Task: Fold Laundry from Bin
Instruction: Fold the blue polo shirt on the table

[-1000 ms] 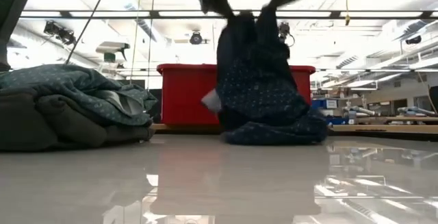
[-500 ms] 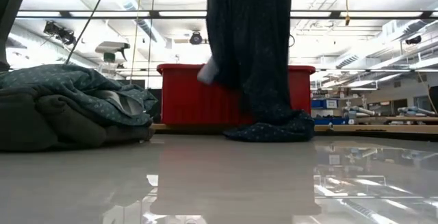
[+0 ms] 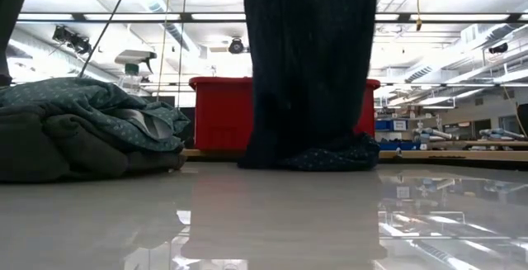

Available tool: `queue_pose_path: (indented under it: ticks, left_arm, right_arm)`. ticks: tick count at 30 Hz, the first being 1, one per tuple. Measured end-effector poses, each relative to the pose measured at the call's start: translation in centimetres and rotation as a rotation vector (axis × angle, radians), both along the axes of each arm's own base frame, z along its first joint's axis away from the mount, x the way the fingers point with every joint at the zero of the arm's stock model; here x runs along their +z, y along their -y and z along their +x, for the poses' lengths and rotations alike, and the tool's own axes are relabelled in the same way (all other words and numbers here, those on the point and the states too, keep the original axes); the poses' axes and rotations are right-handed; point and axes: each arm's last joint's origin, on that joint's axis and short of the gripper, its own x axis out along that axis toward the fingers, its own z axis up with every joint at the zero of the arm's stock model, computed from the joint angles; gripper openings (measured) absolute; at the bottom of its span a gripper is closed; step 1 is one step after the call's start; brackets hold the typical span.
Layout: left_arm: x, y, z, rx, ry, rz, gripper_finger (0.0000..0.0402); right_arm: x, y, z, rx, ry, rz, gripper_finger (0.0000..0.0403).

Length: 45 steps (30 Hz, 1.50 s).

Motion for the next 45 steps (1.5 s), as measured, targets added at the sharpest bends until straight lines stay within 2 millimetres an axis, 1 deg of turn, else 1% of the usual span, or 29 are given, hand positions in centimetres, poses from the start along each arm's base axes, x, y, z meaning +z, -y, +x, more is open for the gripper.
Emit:
queue_pose_path:
  ticks: [3, 7, 10, 12, 14, 16, 18, 20, 22, 25, 27, 30, 32, 35, 39, 42, 43, 45]
  left_arm:
    - [-3.1, 2.8, 1.9, -0.089, -0.12, -0.102, 0.0]
    - [-9.1, 7.2, 4.2, -0.21, -0.278, -0.218, 0.0]
    - [-13.6, 10.1, 4.9, -0.246, -0.406, -0.375, 0.0002]
    - [-15.7, 11.5, 5.2, -0.22, -0.45, -0.477, 0.0013]
    - [-17.0, 12.4, 5.2, -0.187, -0.488, -0.545, 0.0031]
    - [-17.4, 13.0, 5.1, -0.174, -0.515, -0.579, 0.0052]
    - [-17.3, 13.2, 5.1, -0.164, -0.516, -0.59, 0.0074]
    - [-17.3, 13.2, 5.0, -0.136, -0.52, -0.595, 0.0095]
    - [-17.3, 12.7, 5.0, -0.072, -0.534, -0.589, 0.0112]
    - [-17.4, 11.1, 4.9, 0.068, -0.543, -0.561, 0.013]
    - [-17.6, 10.0, 4.8, 0.132, -0.552, -0.522, 0.0137]
    - [-17.6, 8.2, 5.0, 0.123, -0.521, -0.459, 0.0143]
    - [-17.7, 6.7, 5.1, 0.125, -0.506, -0.436, 0.0144]
    - [-17.7, 4.0, 5.0, 0.135, -0.485, -0.393, 0.0144]
    - [-18.0, 0.0, 4.8, 0.139, -0.436, -0.336, 0.0144]
    - [-19.4, -3.2, 4.3, 0.135, -0.402, -0.359, 0.0144]
    - [-20.0, -4.3, 4.0, 0.139, -0.394, -0.375, 0.0144]
    - [-21.5, -6.0, 3.4, 0.144, -0.386, -0.391, 0.0144]
  right_arm:
    - [-3.2, -1.8, 0.5, 0.105, -0.113, 0.286, 0.0002]
    - [-8.7, -5.0, 1.2, 0.253, -0.283, 0.567, 0.0002]
    - [-13.4, -7.2, 1.5, 0.385, -0.388, 0.777, 0.0004]
    - [-15.9, -8.5, 1.5, 0.451, -0.418, 0.92, 0.0011]
    - [-17.7, -9.3, 1.5, 0.494, -0.431, 1.02, 0.0024]
    - [-18.9, -9.7, 1.4, 0.506, -0.435, 1.087, 0.0043]
    - [-19.4, -9.8, 1.5, 0.548, -0.414, 1.114, 0.0064]
    - [-19.3, -9.8, 1.7, 0.577, -0.375, 1.119, 0.0087]
    - [-19.1, -9.6, 2.0, 0.581, -0.328, 1.099, 0.0108]
    - [-19.2, -8.3, 2.6, 0.458, -0.241, 1.02, 0.0133]
    - [-19.3, -6.9, 3.0, 0.34, -0.176, 0.926, 0.0144]
    - [-19.3, -4.4, 3.4, 0.178, -0.083, 0.78, 0.0155]
    - [-19.3, -2.7, 3.6, 0.097, -0.04, 0.721, 0.0157]
    - [-19.2, -0.7, 3.6, 0.038, -0.007, 0.661, 0.0158]
    - [-18.5, 1.1, 3.9, 0.084, 0.078, 0.539, 0.0158]
    - [-17.9, 2.2, 4.3, 0.112, 0.149, 0.426, 0.0157]
    - [-17.8, 2.7, 4.4, 0.095, 0.168, 0.386, 0.0155]
    - [-18.0, 3.7, 4.4, -0.01, 0.175, 0.37, 0.0153]
